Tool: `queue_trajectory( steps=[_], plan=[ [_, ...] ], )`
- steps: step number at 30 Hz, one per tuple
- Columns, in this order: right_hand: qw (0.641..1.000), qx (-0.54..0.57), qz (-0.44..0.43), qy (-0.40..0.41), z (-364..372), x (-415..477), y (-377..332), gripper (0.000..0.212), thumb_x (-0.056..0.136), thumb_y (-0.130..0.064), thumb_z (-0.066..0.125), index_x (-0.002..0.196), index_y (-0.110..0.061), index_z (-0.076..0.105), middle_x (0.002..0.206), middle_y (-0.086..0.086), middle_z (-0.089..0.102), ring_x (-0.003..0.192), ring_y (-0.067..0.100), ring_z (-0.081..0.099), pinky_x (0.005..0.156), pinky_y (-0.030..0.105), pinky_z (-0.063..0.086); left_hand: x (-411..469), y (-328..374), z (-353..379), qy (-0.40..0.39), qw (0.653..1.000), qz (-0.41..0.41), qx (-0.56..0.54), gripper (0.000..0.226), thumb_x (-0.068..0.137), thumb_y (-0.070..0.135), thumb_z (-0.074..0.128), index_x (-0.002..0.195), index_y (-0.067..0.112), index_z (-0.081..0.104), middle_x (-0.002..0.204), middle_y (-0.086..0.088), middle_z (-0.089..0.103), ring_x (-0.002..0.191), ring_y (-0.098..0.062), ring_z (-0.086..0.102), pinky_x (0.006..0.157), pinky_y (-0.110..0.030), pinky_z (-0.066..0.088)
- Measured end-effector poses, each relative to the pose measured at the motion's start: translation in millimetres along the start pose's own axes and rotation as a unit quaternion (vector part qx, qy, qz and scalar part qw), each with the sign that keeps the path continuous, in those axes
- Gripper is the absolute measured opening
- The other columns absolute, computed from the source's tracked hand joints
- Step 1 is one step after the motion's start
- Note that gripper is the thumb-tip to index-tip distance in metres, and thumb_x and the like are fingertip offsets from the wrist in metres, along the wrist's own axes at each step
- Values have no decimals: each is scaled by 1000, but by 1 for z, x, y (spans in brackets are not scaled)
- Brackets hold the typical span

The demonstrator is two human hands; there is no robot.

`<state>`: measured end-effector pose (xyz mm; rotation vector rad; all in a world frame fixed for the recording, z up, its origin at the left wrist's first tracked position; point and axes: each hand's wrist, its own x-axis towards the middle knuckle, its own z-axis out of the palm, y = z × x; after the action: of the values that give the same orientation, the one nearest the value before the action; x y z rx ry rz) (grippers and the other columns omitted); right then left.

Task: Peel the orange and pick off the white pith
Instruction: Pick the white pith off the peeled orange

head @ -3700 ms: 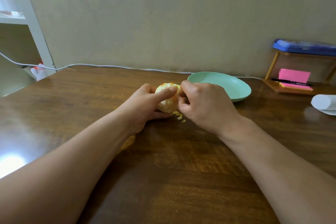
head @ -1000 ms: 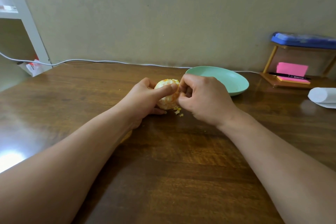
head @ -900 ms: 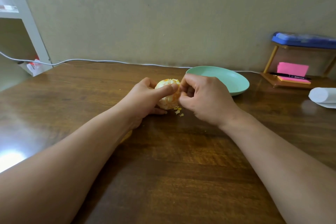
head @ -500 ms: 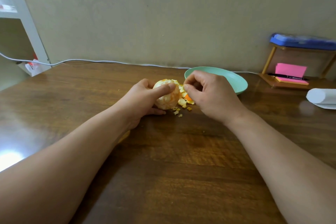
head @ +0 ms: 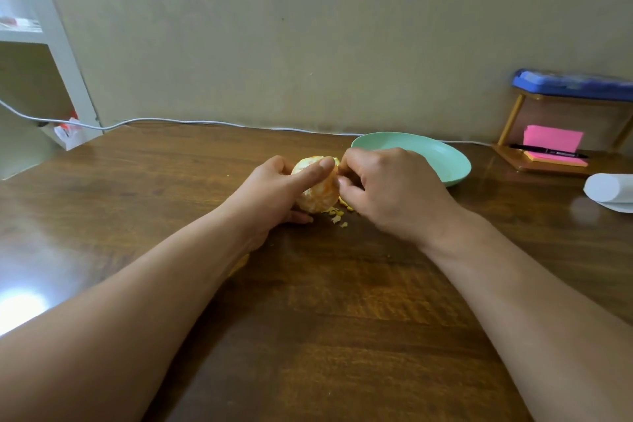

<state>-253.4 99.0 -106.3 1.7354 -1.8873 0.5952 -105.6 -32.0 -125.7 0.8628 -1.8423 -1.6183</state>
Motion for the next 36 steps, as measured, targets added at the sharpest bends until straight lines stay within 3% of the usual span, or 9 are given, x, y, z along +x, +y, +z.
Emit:
queue_trajectory(
  steps=[5, 9, 13, 20, 26, 31, 34, 36],
  plan=[
    [999, -42, -16, 27, 0, 0, -8, 21, 90, -25, 63, 78, -20, 46, 63, 2, 57, 56, 30, 42, 52, 34, 32, 0, -2, 2, 8, 1000, 23, 19, 86, 59, 73, 83, 117, 11, 64, 109, -11, 76, 94, -24, 80, 70, -36, 65],
    [998, -41, -15, 50, 3, 0, -7, 21, 87, -23, 63, 75, -20, 47, 60, -5, 44, 53, 29, 41, 49, 32, 31, 0, -1, 2, 8, 999, 21, 25, 75, 71, 67, 86, 117, 11, 64, 107, -10, 77, 93, -25, 80, 74, -39, 67],
    [999, -20, 3, 45, 5, -1, -2, 14, 91, -27, 60, 79, -20, 60, 66, -2, 60, 60, 27, 54, 52, 34, 41, 0, -1, 2, 4, 999, 13, 29, 65, 80, 61, 85, 118, 13, 64, 109, -10, 77, 94, -25, 80, 73, -37, 67],
    [991, 94, 82, 40, 9, -5, 8, 13, 96, -28, 67, 84, -25, 68, 71, -7, 66, 67, 16, 61, 59, 35, 54, 1, 1, 0, -4, 1000, -7, 7, 63, 82, 58, 85, 121, 14, 65, 117, -12, 74, 100, -26, 78, 70, -33, 64],
    [978, 153, 143, 24, 9, -8, 18, 13, 96, -26, 68, 82, -28, 68, 73, -11, 67, 68, 11, 62, 59, 31, 50, 3, 0, -3, -18, 1000, -16, -13, 67, 77, 59, 86, 123, 14, 65, 120, -12, 75, 102, -25, 79, 74, -35, 65],
    [970, 183, 162, 1, 6, -10, 18, 18, 107, -27, 55, 103, -25, 73, 87, -8, 74, 75, 10, 67, 66, 42, 60, 2, 2, -5, -29, 998, -32, -36, 81, 64, 66, 85, 126, 17, 66, 127, -11, 71, 110, -27, 75, 76, -34, 65],
    [963, 210, 169, -18, 7, -11, 15, 22, 108, -24, 51, 107, -29, 72, 88, -6, 75, 80, 14, 70, 71, 46, 61, 0, 5, -8, -39, 995, -47, -76, 70, 76, 61, 82, 130, 20, 65, 128, -9, 71, 112, -27, 74, 75, -32, 63],
    [957, 233, 172, -28, 5, -12, 14, 27, 106, -21, 48, 100, -32, 72, 81, -2, 73, 73, 16, 68, 67, 44, 59, 1, 6, -11, -41, 989, -63, -124, 69, 77, 58, 82, 134, 22, 65, 130, -9, 72, 114, -28, 74, 75, -34, 62]
  ],
)
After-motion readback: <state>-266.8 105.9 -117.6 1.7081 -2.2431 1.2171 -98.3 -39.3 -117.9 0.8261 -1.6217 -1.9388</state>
